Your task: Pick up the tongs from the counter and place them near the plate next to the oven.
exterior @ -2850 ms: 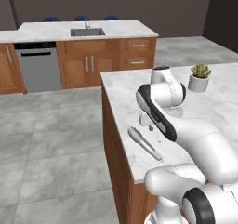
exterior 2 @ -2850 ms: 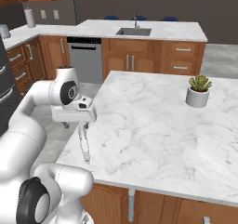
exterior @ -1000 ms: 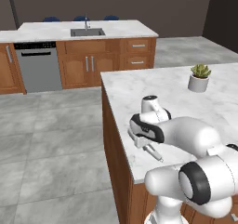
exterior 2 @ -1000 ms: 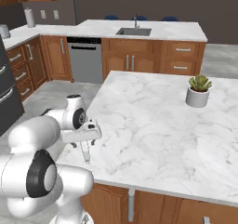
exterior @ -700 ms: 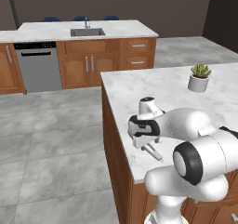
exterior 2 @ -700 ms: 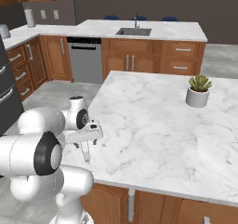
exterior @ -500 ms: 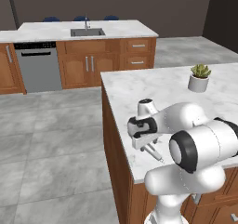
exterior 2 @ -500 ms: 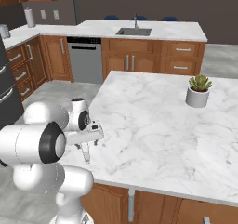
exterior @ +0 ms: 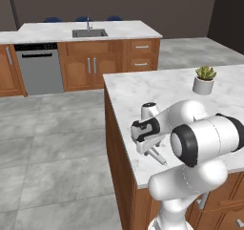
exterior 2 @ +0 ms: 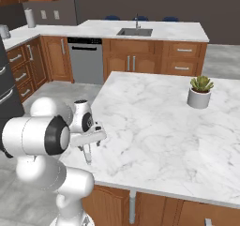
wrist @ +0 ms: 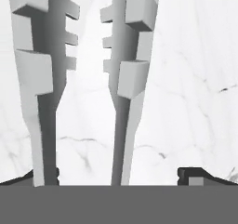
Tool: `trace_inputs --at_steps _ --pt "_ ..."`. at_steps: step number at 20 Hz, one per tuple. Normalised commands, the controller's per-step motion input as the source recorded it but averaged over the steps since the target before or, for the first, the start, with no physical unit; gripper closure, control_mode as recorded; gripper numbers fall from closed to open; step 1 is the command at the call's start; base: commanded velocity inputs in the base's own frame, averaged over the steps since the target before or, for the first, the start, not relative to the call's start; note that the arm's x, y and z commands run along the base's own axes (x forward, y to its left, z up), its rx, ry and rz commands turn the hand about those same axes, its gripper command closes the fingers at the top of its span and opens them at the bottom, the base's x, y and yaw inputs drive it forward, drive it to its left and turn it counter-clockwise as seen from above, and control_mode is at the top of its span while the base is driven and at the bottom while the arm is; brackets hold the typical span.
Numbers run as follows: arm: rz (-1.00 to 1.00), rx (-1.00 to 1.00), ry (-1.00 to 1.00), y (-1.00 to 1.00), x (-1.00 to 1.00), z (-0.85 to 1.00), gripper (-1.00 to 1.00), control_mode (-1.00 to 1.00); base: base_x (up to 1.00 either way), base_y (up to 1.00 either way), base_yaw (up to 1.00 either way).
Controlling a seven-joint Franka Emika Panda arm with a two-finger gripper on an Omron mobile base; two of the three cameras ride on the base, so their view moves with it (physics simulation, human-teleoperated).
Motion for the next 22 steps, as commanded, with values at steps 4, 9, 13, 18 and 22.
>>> trace_inputs --at_steps 4,9,13,18,22 --pt "0.07 0.0 0.0 0.0 0.02 -0.49 1.0 -1.0 0.0 0.0 0.0" --pt "0.02 0.0 -0.01 0.0 0.0 -0.09 1.0 -1.0 0.0 0.0 0.0" --pt "0.01 0.0 0.0 0.0 -0.05 -0.01 1.0 -1.0 0.0 0.0 0.0" --pt "0.03 0.0 -0.04 -0.05 -0.25 0.55 1.0 -1.0 0.0 0.0 0.0" --pt "0.06 0.0 -0.16 0.0 -0.22 0.93 1.0 -1.0 0.0 0.0 0.0"
